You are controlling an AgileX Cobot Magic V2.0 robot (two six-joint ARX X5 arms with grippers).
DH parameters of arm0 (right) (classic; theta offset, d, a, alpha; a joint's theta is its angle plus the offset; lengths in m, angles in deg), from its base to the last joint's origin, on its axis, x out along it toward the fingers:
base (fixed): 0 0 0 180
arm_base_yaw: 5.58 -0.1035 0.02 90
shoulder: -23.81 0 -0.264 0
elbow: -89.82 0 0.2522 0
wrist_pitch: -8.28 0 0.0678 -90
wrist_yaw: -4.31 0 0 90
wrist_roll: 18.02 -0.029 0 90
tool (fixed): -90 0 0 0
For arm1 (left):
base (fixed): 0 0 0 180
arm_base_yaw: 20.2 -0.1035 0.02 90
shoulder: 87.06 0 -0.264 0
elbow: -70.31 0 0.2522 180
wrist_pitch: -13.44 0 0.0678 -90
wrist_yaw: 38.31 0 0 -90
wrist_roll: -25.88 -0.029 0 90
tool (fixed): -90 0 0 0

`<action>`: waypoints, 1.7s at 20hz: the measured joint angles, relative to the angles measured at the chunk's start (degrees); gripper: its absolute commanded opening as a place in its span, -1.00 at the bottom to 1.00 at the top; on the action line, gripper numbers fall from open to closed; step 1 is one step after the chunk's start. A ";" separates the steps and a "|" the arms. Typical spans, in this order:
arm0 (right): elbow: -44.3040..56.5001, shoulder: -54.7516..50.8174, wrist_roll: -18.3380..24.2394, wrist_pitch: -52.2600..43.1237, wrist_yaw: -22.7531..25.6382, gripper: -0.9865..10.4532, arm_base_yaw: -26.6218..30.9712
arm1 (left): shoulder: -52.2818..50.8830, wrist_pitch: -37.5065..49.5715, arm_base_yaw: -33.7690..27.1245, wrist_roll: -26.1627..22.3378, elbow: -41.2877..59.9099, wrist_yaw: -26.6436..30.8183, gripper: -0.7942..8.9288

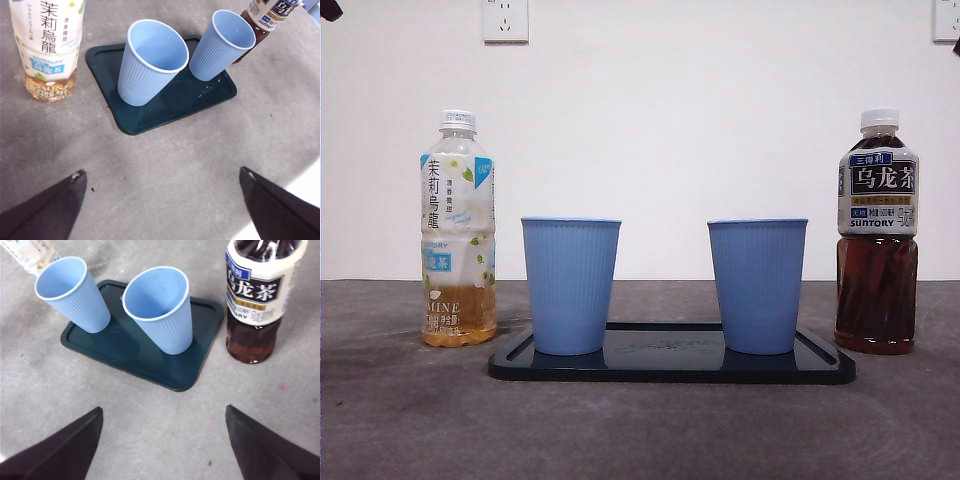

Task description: Pour the drink into the cup

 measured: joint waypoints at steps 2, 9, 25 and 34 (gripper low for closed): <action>0.87 0.15 -0.46 -0.31 0.00 -0.14 -0.46 | 0.00 0.00 0.00 0.00 0.00 0.00 0.19; 1.14 0.11 -3.26 -4.37 0.13 -0.14 -0.83 | 0.00 0.00 0.00 0.00 0.00 0.00 0.19; 31.67 4.09 -21.22 -54.36 29.62 -0.14 -15.82 | 0.00 0.63 0.00 0.00 -0.02 0.00 0.19; 34.38 22.91 -18.80 -80.96 34.01 -0.14 -13.14 | 0.00 0.63 0.00 0.00 -0.02 0.00 0.19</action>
